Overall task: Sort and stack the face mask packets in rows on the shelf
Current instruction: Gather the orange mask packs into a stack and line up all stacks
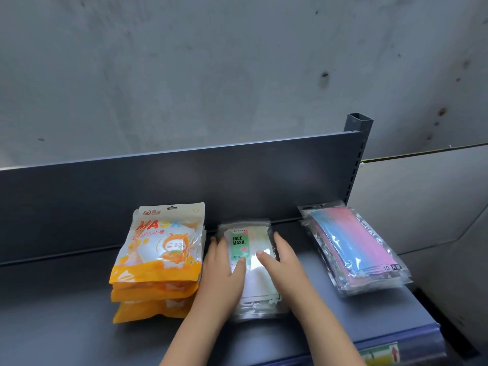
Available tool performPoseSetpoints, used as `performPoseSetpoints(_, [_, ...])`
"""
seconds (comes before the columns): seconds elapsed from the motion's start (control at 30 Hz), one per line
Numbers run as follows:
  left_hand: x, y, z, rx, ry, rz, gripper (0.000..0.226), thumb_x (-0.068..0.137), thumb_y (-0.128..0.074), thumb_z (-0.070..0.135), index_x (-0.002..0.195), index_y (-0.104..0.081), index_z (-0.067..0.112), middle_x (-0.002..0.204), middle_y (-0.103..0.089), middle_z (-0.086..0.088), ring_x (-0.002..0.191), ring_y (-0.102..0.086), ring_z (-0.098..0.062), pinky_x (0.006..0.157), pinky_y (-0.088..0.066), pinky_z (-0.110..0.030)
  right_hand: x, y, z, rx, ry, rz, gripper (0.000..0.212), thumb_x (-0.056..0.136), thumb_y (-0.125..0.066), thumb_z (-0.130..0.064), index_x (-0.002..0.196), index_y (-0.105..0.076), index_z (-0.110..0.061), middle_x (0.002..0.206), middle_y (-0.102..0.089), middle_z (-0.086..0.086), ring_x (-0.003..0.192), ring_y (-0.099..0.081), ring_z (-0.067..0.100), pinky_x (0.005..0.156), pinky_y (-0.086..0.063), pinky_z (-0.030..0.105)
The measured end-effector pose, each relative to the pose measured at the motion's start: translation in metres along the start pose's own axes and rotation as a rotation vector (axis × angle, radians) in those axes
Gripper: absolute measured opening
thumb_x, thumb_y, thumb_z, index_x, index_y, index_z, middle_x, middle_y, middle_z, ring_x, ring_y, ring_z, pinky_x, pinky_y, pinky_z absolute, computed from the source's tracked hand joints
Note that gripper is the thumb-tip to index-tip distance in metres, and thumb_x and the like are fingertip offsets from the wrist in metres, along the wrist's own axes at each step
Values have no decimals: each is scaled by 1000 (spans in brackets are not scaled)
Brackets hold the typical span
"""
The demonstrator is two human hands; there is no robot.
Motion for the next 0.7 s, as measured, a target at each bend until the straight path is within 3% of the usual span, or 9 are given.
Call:
performPoseSetpoints(0.03, [0,0,2,58,-34,17,60,95,-48,44,153,-38,28,152,-46,0,142,-45,-22,118,-41,-48,-3,1,-4,-70,16,9,68,102,-60,-30,162,-30,-21,164,-34,-9,149,-34,3,111,-26,15])
performPoseSetpoints(0.1, [-2,-2,9,141,-95,32,63,98,-49,42,157,-34,25,157,-40,1,145,-40,-21,121,-37,-44,-7,3,-10,-194,99,27,66,103,-56,-33,162,-29,-21,169,-26,-7,155,-23,7,110,-20,16])
performPoseSetpoints(0.3, [-12,-11,31,406,-231,63,64,105,-39,41,162,-30,12,171,-28,-7,160,-20,-27,128,-17,-37,-16,9,-23,-469,290,128,54,102,-52,-33,155,-43,-24,162,-39,-12,152,-29,6,110,-21,12])
performPoseSetpoints(0.43, [-13,-8,49,591,-345,116,71,95,-31,46,152,-51,9,160,-48,-12,152,-39,-35,122,-36,-47,-21,13,-30,-604,370,162,59,104,-51,-36,159,-39,-21,167,-33,-8,158,-19,9,124,-15,21])
performPoseSetpoints(0.57, [-16,-5,54,553,-314,63,77,96,-21,55,159,-40,15,168,-36,-5,160,-21,-30,128,-26,-46,-26,23,-31,-627,354,175,59,104,-51,-37,159,-39,-20,168,-34,-6,159,-17,11,127,-17,28])
performPoseSetpoints(0.7, [-15,1,54,526,-308,60,76,97,-29,56,162,-33,16,171,-28,-3,162,-11,-28,131,-17,-44,-28,31,-35,-637,371,207,58,104,-52,-37,158,-40,-20,168,-34,-5,159,-17,13,125,-14,26])
Point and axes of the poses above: each hand's wrist, its own x-axis towards the middle knuckle, its own y-axis out of the back of the hand, z = x × y, the point moved 7 cm from there along x, towards the middle knuckle
